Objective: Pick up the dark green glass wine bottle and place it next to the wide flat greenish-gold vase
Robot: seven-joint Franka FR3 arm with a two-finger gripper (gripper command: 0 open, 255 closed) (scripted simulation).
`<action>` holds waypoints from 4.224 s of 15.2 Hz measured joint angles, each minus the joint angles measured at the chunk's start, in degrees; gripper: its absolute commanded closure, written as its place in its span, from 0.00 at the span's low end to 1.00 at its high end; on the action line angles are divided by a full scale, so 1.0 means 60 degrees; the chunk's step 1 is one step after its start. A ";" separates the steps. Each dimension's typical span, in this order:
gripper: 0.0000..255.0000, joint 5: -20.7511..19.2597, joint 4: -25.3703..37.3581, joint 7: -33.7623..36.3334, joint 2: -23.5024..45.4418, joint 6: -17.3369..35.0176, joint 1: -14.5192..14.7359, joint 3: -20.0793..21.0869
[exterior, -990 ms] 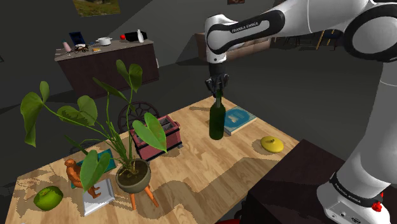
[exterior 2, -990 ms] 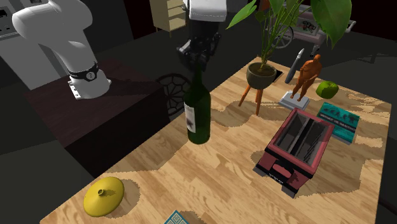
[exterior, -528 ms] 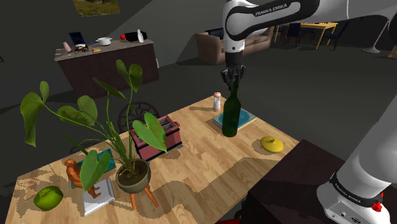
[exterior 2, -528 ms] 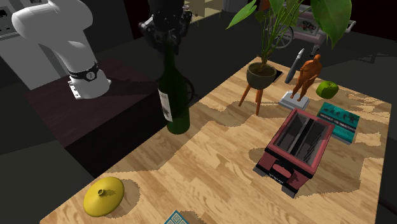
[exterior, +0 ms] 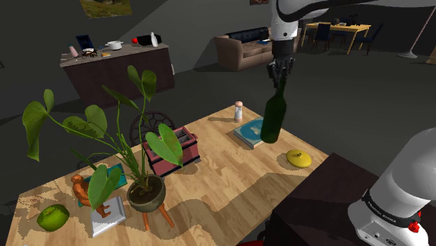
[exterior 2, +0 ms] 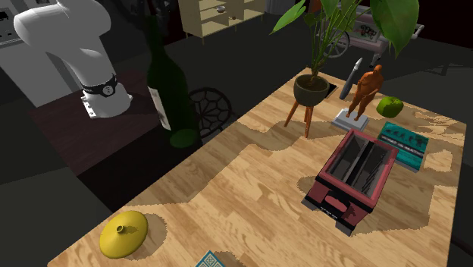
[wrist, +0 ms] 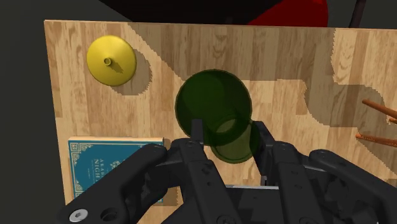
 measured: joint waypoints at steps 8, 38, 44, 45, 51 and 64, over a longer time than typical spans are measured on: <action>1.00 -0.0281 -0.0165 -0.0979 -0.1720 -0.1575 -0.0392 -0.0652; 1.00 -0.0392 -0.4031 -0.1210 -0.2416 0.1576 -0.0481 -0.0818; 1.00 -0.0401 -0.4679 -0.1233 -0.2263 0.2375 -0.0490 -0.0838; 1.00 -0.0398 -0.4795 -0.1225 -0.2231 0.2523 -0.0486 -0.0833; 1.00 -0.0406 -0.5330 -0.1253 -0.1950 0.3340 -0.0496 -0.0858; 1.00 -0.0386 -0.6390 -0.1270 -0.1117 0.5231 -0.0484 -0.0871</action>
